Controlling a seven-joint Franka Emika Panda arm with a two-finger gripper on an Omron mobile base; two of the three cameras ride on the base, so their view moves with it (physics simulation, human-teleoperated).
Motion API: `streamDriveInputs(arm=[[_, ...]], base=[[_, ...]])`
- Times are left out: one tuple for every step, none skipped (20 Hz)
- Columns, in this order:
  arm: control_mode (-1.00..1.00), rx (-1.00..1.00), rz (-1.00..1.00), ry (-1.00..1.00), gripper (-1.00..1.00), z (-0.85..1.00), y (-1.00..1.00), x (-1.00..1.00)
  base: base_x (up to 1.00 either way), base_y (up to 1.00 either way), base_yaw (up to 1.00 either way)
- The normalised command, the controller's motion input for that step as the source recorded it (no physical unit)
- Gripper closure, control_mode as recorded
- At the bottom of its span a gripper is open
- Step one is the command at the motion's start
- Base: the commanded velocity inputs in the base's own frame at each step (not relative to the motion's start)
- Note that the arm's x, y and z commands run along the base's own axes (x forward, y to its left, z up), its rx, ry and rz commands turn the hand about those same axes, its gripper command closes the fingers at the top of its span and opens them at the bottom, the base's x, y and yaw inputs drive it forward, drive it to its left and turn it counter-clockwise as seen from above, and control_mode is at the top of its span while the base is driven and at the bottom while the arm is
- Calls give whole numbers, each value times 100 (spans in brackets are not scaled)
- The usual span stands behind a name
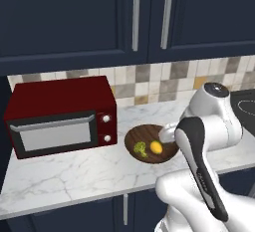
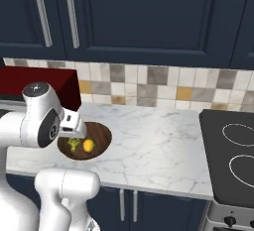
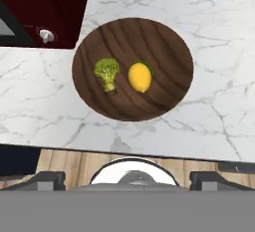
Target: Take the broccoli, pear, and lemon from the freezer and place them in the bowl on the counter.
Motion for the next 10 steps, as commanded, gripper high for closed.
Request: streamDriveInputs(arm=[[-100, 0, 0, 0, -100, 24, 0, -79], [-100, 0, 0, 0, -100, 26, 0, -90], [-100, 0, 0, 0, -100, 32, 0, -75], [-100, 0, 0, 0, -100, 22, 5, -56], [-100, 0, 0, 0, -100, 23, 0, -51], [-100, 0, 0, 0, -100, 23, 1, -54], [-100, 0, 0, 0, -100, 32, 0, -57], [-100, 0, 0, 0, -100, 43, 0, -30], [-100, 0, -1, 0, -100, 39, 0, -15], [-100, 0, 0, -11, -100, 28, -16, -19]], base=[[0, 0, 0], [0, 0, 0], [0, 0, 0], [0, 0, 0], [0, 0, 0], [0, 0, 0], [0, 0, 0], [0, 0, 0], [0, 0, 0], [0, 0, 0]])
